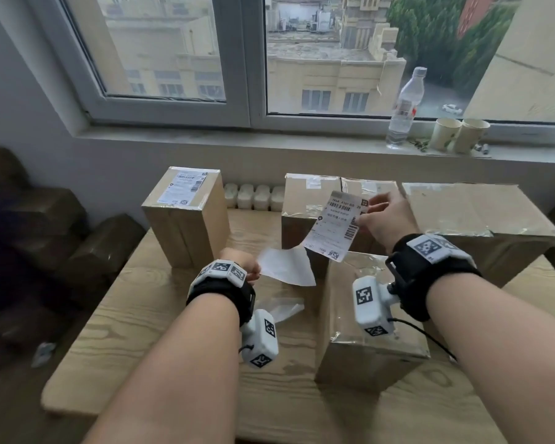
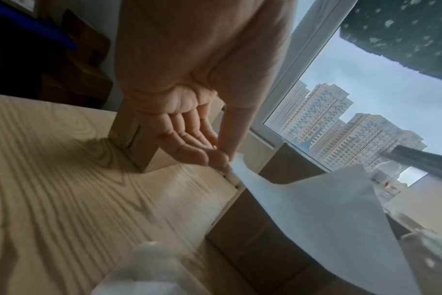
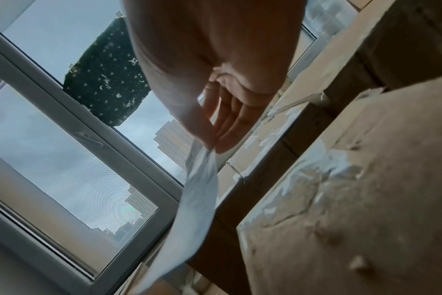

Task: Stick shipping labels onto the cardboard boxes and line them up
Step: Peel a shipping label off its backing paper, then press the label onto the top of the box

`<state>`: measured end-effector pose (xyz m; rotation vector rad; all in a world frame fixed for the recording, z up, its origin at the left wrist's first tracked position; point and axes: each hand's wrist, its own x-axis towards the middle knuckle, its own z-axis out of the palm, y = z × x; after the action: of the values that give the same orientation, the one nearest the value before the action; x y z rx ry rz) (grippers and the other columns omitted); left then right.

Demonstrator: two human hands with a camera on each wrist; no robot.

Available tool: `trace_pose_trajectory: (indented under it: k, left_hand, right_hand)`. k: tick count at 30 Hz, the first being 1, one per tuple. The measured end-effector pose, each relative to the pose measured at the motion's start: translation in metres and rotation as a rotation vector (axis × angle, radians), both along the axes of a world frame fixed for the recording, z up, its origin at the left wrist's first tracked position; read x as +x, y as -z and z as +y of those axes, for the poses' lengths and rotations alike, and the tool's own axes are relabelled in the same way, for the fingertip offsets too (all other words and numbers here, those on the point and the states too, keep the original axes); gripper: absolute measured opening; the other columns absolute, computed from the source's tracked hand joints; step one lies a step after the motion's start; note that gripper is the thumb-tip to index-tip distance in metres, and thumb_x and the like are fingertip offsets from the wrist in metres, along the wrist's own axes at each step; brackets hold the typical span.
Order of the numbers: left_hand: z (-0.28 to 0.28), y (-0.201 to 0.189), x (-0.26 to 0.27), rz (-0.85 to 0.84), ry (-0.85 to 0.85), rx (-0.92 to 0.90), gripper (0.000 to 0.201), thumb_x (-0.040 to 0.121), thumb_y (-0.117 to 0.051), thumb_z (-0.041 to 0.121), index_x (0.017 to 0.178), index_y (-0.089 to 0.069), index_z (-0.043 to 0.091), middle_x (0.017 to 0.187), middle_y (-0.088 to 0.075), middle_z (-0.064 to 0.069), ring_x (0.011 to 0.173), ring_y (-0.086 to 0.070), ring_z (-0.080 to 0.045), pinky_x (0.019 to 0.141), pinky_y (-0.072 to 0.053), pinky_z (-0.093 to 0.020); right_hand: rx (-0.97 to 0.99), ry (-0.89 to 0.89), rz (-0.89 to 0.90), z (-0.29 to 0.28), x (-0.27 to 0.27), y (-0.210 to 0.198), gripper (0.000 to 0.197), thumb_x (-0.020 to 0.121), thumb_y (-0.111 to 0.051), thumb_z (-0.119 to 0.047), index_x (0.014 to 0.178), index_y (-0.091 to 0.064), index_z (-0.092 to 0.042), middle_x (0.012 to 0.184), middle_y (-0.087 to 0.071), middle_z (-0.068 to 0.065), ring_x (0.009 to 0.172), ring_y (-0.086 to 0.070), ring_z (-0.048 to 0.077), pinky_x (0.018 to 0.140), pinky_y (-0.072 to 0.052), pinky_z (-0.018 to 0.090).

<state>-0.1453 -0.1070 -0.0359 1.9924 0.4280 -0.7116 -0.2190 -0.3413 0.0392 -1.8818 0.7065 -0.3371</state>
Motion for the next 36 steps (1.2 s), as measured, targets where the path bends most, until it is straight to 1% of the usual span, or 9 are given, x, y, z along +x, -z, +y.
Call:
trace_pose_trajectory:
  k: [3, 8, 11, 14, 16, 20, 24, 29, 36]
  left_hand:
    - [0.005, 0.019, -0.005, 0.054, 0.010, 0.023, 0.027, 0.091, -0.053, -0.006, 0.065, -0.051, 0.000, 0.051, -0.057, -0.008, 0.030, -0.053, -0.011, 0.048, -0.048, -0.023]
    - [0.008, 0.046, -0.008, 0.093, -0.006, 0.047, 0.027, 0.089, -0.053, -0.007, 0.062, -0.055, -0.003, 0.043, -0.059, -0.009, 0.052, -0.059, -0.018, 0.071, -0.053, -0.032]
    - [0.006, 0.052, -0.012, 0.106, -0.006, 0.058, 0.023, 0.090, -0.053, -0.005, 0.067, -0.055, -0.001, 0.055, -0.062, -0.011, 0.037, -0.060, -0.014, 0.054, -0.050, -0.026]
    - [0.002, 0.051, -0.013, 0.074, -0.026, 0.075, 0.014, 0.089, -0.060, 0.001, 0.076, -0.059, -0.003, 0.068, -0.062, -0.012, 0.058, -0.066, -0.020, 0.072, -0.056, -0.031]
    - [-0.004, 0.044, -0.013, 0.001, -0.016, 0.089, 0.016, 0.089, -0.061, 0.003, 0.073, -0.058, 0.001, 0.069, -0.061, -0.009, 0.069, -0.065, -0.023, 0.075, -0.054, -0.033]
    - [-0.025, 0.002, -0.012, -0.118, 0.059, -0.091, 0.013, 0.088, -0.062, 0.007, 0.076, -0.063, 0.012, 0.076, -0.063, -0.003, 0.060, -0.055, -0.011, 0.057, -0.047, -0.024]
    - [-0.052, -0.051, -0.024, -0.171, 0.158, -0.225, 0.013, 0.091, -0.064, 0.025, 0.083, -0.069, 0.016, 0.080, -0.069, 0.003, 0.062, -0.055, -0.005, 0.059, -0.045, -0.019]
    - [-0.075, -0.079, -0.041, -0.181, 0.296, -0.197, 0.022, 0.085, -0.072, 0.031, 0.099, -0.073, 0.014, 0.089, -0.072, 0.001, 0.064, -0.056, -0.005, 0.061, -0.047, -0.019]
    - [-0.090, -0.088, -0.060, -0.183, 0.320, -0.180, 0.006, 0.082, -0.075, 0.021, 0.080, -0.070, 0.018, 0.086, -0.071, 0.000, 0.069, -0.056, -0.008, 0.061, -0.047, -0.020]
  right_hand:
    - [0.009, -0.045, 0.030, 0.003, 0.002, 0.008, 0.037, 0.078, -0.069, 0.006, 0.108, -0.053, -0.010, 0.100, -0.064, 0.007, 0.093, -0.064, 0.021, 0.065, -0.053, 0.024]
    - [0.035, -0.070, 0.080, 0.004, 0.004, 0.022, 0.037, 0.078, -0.068, 0.007, 0.106, -0.052, -0.011, 0.104, -0.065, 0.009, 0.097, -0.066, 0.025, 0.082, -0.059, 0.037]
    - [0.046, -0.078, 0.082, 0.004, 0.003, 0.027, 0.037, 0.079, -0.067, 0.009, 0.105, -0.052, -0.011, 0.106, -0.064, 0.011, 0.099, -0.066, 0.026, 0.080, -0.058, 0.034]
    - [0.067, -0.089, 0.081, 0.004, -0.001, 0.028, 0.038, 0.079, -0.067, 0.010, 0.106, -0.052, -0.011, 0.109, -0.063, 0.012, 0.099, -0.066, 0.026, 0.071, -0.057, 0.028]
    - [0.076, -0.093, 0.079, 0.003, -0.004, 0.027, 0.037, 0.080, -0.066, 0.011, 0.106, -0.052, -0.011, 0.109, -0.062, 0.013, 0.098, -0.066, 0.027, 0.070, -0.058, 0.029]
    - [0.096, -0.110, 0.054, -0.001, -0.011, 0.018, 0.037, 0.079, -0.065, 0.013, 0.105, -0.051, -0.009, 0.107, -0.064, 0.014, 0.094, -0.068, 0.027, 0.077, -0.059, 0.037]
    - [0.089, -0.117, 0.016, -0.009, -0.021, 0.004, 0.037, 0.077, -0.066, 0.013, 0.089, -0.051, -0.018, 0.103, -0.066, 0.012, 0.093, -0.068, 0.026, 0.083, -0.058, 0.042]
    - [0.090, -0.117, -0.023, -0.018, -0.040, -0.012, 0.037, 0.078, -0.067, 0.011, 0.103, -0.053, -0.011, 0.106, -0.066, 0.014, 0.099, -0.066, 0.026, 0.081, -0.058, 0.036]
    - [0.199, -0.143, -0.073, -0.023, -0.068, -0.025, 0.039, 0.079, -0.063, 0.016, 0.111, -0.050, -0.004, 0.107, -0.064, 0.021, 0.096, -0.066, 0.029, 0.072, -0.057, 0.029]
